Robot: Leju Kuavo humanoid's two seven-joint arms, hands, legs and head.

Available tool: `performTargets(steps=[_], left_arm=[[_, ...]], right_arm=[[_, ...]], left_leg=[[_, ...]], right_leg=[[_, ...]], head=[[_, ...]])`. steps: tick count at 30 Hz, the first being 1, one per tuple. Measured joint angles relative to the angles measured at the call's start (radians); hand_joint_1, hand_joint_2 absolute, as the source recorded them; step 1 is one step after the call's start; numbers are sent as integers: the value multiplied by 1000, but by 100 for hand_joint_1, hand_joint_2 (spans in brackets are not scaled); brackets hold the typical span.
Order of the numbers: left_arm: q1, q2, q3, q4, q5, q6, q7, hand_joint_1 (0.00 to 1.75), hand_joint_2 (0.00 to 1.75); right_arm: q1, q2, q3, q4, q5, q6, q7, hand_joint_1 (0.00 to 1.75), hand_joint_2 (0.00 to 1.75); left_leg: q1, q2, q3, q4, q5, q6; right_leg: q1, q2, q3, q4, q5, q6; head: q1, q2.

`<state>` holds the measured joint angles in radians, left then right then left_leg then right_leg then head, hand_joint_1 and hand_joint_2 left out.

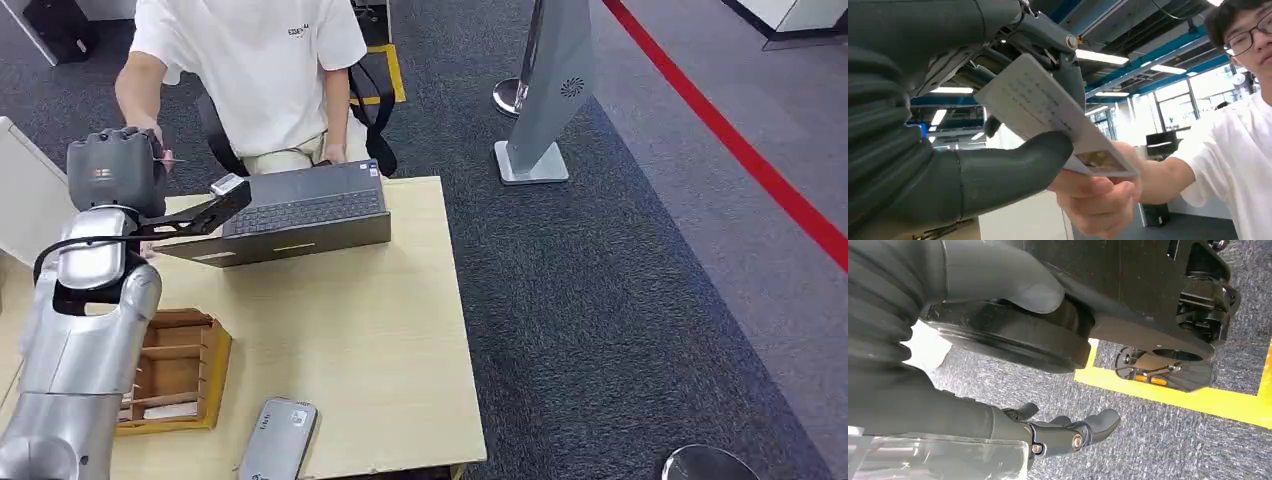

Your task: Pass the card to the sensor for recognition and then transmit it.

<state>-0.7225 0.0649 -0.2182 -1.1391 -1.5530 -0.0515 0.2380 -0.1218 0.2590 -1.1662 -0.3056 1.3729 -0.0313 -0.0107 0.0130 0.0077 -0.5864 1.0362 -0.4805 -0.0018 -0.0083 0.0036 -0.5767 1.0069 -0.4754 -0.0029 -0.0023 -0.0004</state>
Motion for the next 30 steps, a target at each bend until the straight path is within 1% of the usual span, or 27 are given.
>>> performTargets(steps=[5, 8, 17, 19, 21, 22, 25, 26, 27, 28, 30], left_arm=[[0, 1, 0, 0, 0, 6, 0, 175, 175], [4, 1, 0, -6, 0, 32, 0, 175, 175], [10, 1, 0, -18, 0, 34, 0, 175, 175], [24, -2, 0, -39, 0, 55, -26, 175, 175], [68, -11, 6, -110, 0, 88, -69, 175, 175], [99, -19, 10, -156, 0, 92, -86, 175, 175], [238, -54, 21, -342, 0, 106, -200, 175, 175], [291, -65, 21, -402, 0, 114, -228, 175, 175], [354, -73, 20, -473, 0, 130, -245, 175, 175], [416, -79, 16, -532, 0, 149, -247, 175, 175], [529, -79, -5, -639, 0, 188, -253, 175, 175]], right_arm=[[0, 0, 0, -1, 3, 0, 0, 0, 175], [0, 0, 0, -1, 3, 0, 0, 0, 175], [0, 0, 0, -2, 3, 0, 0, 0, 175], [0, 0, 0, -2, 3, 0, 0, 0, 175], [0, 1, -1, -2, -1, 0, 0, 0, 175], [1, 2, -3, -3, -3, -2, 0, 0, 175], [2, 6, -18, -10, -32, -10, 8, 0, 175], [2, 7, -26, -14, -41, -13, 11, 0, 175], [3, 9, -34, -19, -50, -13, 15, 0, 175], [4, 11, -40, -23, -59, -13, 18, 0, 175], [4, 13, -58, -31, -72, -13, 20, 0, 175]], left_leg=[[0, 0, 0, 0, 0, 0], [0, 0, 0, 0, 0, 0], [0, 0, 0, 0, 0, 0], [0, 0, 0, 0, 0, 0], [0, 0, 0, 0, 0, 0], [0, 0, 0, 0, 0, 0], [-1, 0, 0, 0, -3, 1], [-1, 1, 0, 0, -3, 1], [-2, 1, 0, 0, -4, 1], [-2, 3, 1, 0, -6, 1], [-2, 3, 1, 0, -7, 3]], right_leg=[[0, 0, 0, 0, 0, 0], [0, 0, 0, 0, 0, 0], [0, 0, 0, 0, 0, 0], [0, 0, 0, 0, 0, 0], [0, 0, 0, 0, 0, 0], [0, 0, 0, 0, 0, 0], [-1, 0, 0, 0, -2, 1], [-1, 0, 0, 0, -3, 1], [-2, 1, 0, -1, -4, 1], [-2, 2, 0, -1, -4, 1], [-2, 1, 0, -1, -5, 1]], head=[[0, 0], [0, 0], [0, 0], [0, 0], [0, 0], [0, 0], [0, 0], [0, 0], [0, 0], [0, 0], [0, 0]])
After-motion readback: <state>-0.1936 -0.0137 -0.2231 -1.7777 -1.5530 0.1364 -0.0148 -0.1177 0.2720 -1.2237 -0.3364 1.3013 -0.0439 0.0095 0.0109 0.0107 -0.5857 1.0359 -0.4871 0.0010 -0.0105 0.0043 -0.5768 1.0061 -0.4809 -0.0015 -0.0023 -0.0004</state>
